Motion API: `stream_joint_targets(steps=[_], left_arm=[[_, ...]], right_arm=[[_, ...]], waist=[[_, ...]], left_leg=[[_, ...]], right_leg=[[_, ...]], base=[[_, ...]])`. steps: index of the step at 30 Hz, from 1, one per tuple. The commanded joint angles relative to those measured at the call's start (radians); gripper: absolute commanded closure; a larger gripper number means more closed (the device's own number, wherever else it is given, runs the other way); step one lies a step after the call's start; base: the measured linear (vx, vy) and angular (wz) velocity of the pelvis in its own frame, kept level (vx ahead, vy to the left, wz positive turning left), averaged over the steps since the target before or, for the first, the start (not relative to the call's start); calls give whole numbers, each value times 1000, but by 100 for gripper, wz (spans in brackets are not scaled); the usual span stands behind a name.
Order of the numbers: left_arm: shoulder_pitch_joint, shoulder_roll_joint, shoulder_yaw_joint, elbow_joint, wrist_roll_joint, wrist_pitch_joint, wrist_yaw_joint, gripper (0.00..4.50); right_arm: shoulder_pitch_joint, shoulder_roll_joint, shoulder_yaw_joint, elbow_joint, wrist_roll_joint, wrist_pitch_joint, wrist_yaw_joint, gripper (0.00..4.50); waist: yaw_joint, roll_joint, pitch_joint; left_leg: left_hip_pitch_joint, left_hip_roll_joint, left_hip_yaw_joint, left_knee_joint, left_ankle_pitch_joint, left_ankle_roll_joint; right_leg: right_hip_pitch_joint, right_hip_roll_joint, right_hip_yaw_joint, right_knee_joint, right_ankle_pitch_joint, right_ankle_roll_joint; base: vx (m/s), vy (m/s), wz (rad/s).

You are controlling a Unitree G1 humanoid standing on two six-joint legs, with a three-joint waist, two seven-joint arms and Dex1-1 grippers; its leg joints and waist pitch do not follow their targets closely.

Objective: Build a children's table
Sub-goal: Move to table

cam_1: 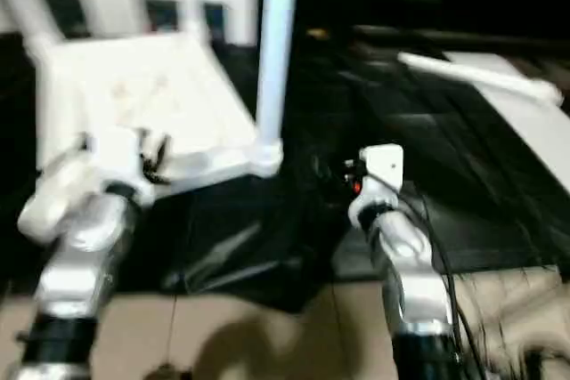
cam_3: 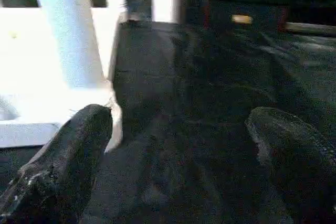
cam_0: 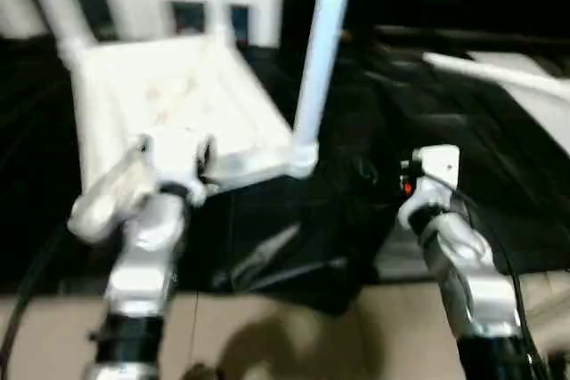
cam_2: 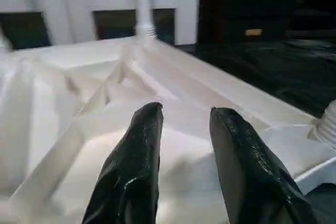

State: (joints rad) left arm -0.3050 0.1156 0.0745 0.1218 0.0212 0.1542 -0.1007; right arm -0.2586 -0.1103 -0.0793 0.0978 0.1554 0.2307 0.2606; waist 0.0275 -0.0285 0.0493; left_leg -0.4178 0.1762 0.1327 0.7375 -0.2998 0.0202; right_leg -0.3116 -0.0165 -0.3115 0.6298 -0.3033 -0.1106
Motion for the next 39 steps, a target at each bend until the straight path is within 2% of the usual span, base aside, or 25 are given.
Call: stream_joint_targets(steps=[1, 2, 3, 7, 8, 9, 12, 14, 15, 16, 18, 20, 21, 23, 24, 26, 28, 29, 31, 32, 33, 36, 37, 38, 39], left_arm=[[8, 5, 1, -17, 24, 5, 23, 283], [9, 7, -1, -19, 28, 4, 26, 283], [14, 9, -3, -25, 32, 6, 29, 283], [27, 15, -5, -36, 37, 8, 34, 283], [28, 14, -4, -36, 37, 9, 35, 283], [29, 12, -3, -36, 36, 9, 39, 283], [30, 8, -1, -34, 35, 8, 49, 283], [30, 7, -1, -30, 36, 7, 53, 283], [28, 7, -1, -28, 35, 7, 53, 283], [25, 7, -1, -26, 36, 7, 52, 283], [18, 7, -2, -20, 39, 7, 50, 283], [15, 7, -2, -16, 38, 6, 49, 283], [10, 10, -5, -10, 40, 6, 50, 283], [5, 12, -8, -7, 42, 8, 50, 283], [-4, 15, -6, 1, 47, 14, 60, 283], [-16, 15, 4, 13, 42, 30, 69, 283], [-23, 14, 13, 25, 25, 30, 59, 283], [-24, 17, 13, 28, 19, 35, 49, 283], [-26, 23, 13, 38, 8, 35, 26, 283], [-26, 22, 20, 41, -29, 35, -13, 283], [-27, 22, 22, 41, -31, 37, -15, 283], [-33, 29, 13, 42, -36, 17, -31, 283], [-34, 31, 10, 41, -36, 15, -31, 283], [-36, 28, 11, 40, -40, 17, -31, 283], [-36, 27, 11, 39, -41, 18, -32, 283]], right_arm=[[-21, 1, 7, 26, -4, -11, 1, 0], [-24, 1, 8, 30, -5, -13, 1, 0], [-31, 2, 11, 39, -5, -17, -1, 0], [-34, 2, 17, 48, -5, -22, -1, 0], [-34, 2, 17, 49, -5, -22, -1, 0], [-34, 1, 16, 52, -5, -24, 1, 0], [-36, -1, 15, 61, -9, -30, 3, 0], [-38, -2, 14, 68, -12, -34, -1, 0], [-38, -4, 13, 70, -10, -34, -4, 0], [-37, -5, 11, 69, -7, -34, -7, 0], [-32, -5, 8, 69, -5, -33, -14, 0], [-32, -5, 7, 72, -4, -35, -16, 0], [-30, -3, 3, 77, -8, -31, -30, 0], [-29, -3, -1, 81, -16, -25, -45, 0], [-26, 12, -26, 83, -14, -25, -86, 0], [-23, 29, -56, 84, 7, -19, -113, 0], [-19, 31, -61, 82, 13, -8, -119, 0], [-14, 29, -60, 77, 13, -5, -118, 0], [-5, 26, -55, 68, 11, -7, -117, 0], [1, 26, -56, 60, 15, -17, -112, 0], [2, 25, -56, 57, 17, -15, -112, 0], [-6, 40, -79, 52, 48, 5, -123, 0], [-10, 40, -81, 53, 46, 7, -126, 0], [-15, 38, -80, 56, 44, 6, -125, 0], [-16, 37, -80, 57, 44, 6, -125, 0]], waist=[[-16, 50, -87], [-51, 38, -82], [-42, 30, -66], [-42, -22, -67], [-20, -25, -53], [29, -63, -68], [21, -64, -42], [19, 7, -65], [-12, 46, -87], [-38, 33, -87], [-34, 25, -69], [-24, 7, -68], [-23, -13, -60], [11, -42, -57], [11, -50, -63], [22, -58, -52], [33, 0, -43], [26, 11, -54], [12, -1, -75], [15, 1, -73], [42, -32, -58], [47, -18, -44], [37, 15, -52], [20, 62, -76], [25, 60, -59]], left_leg=[[89, 226, -200, -182, 33, 229], [125, 267, -264, -188, 178, 348], [109, 194, -273, -155, 462, 506], [25, -35, -221, -212, 171, 372], [-14, -77, -192, -167, 79, 334], [-58, -92, -13, 139, -113, 146], [-26, -36, 24, 126, -184, 56], [13, 65, -15, -44, -121, 88], [119, 251, -200, -181, 86, 253], [165, 285, -244, -175, 248, 368], [152, 223, -256, -139, 685, 578], [64, 17, -195, -160, 505, 484], [19, -55, -164, -146, 289, 450], [-24, -119, -69, 24, 57, 310], [-12, -85, 17, 114, -137, 93], [-14, -81, 25, 96, -192, 54], [51, -29, -23, -53, -126, 73], [88, 52, -63, -139, 15, 106], [151, 184, -103, -161, 168, 236], [142, 159, -88, -149, 180, 240], [54, -51, -3, -93, 15, 120], [39, -77, 5, -106, 44, 96], [51, -8, -32, -149, 66, 115], [115, 269, -137, -213, 78, 196], [164, 276, -66, -218, 18, 145]], right_leg=[[10, -79, 68, 42, -63, -7], [-91, -57, 114, 152, -123, 4], [-173, -61, 223, 211, -213, -15], [-79, -27, 282, 55, -52, -194], [-56, -77, 278, -24, -69, -339], [-8, -185, 271, -129, -223, -475], [-9, -243, 207, -146, -355, -266], [76, -235, 120, -167, -282, -69], [-8, -110, 86, 30, -86, 56], [-116, -88, 128, 130, -118, 64], [-200, -97, 247, 194, -151, 15], [-133, -36, 282, 87, -18, -81], [-72, -64, 267, -4, 8, -303], [-40, -146, 256, -117, -161, -469], [-41, -137, 310, -129, -217, -404], [-5, -166, 331, -116, -177, -292], [29, -204, 393, -164, -217, -2], [5, -137, 337, -125, -98, 138], [-73, -180, 310, -50, 52, 192], [-77, -204, 330, -55, 77, 177], [2, -155, 362, -126, -88, 316], [-2, -66, 303, -184, -279, 575], [4, -49, 252, -187, -160, 568], [-24, -137, 282, -42, -40, 348], [-120, -162, 303, 45, 55, 117]], base=[[19, -219, 57], [19, -219, 57], [-1, -247, 53], [-65, -298, 60], [-88, -360, 67], [-83, -371, 69], [-76, -342, 53], [-40, -289, 65], [-32, -322, 73], [5, -305, 71], [-9, -292, 66], [-88, -321, 59], [-94, -360, 62], [-128, -364, 66], [-138, -342, 63], [-93, -352, 38], [-102, -298, 26], [-108, -267, 26], [-61, -247, 11], [-42, -252, 12], [-39, -241, 21], [-64, -165, 5], [-67, -65, -7], [-67, -65, -7], [-33, -50, -1]])
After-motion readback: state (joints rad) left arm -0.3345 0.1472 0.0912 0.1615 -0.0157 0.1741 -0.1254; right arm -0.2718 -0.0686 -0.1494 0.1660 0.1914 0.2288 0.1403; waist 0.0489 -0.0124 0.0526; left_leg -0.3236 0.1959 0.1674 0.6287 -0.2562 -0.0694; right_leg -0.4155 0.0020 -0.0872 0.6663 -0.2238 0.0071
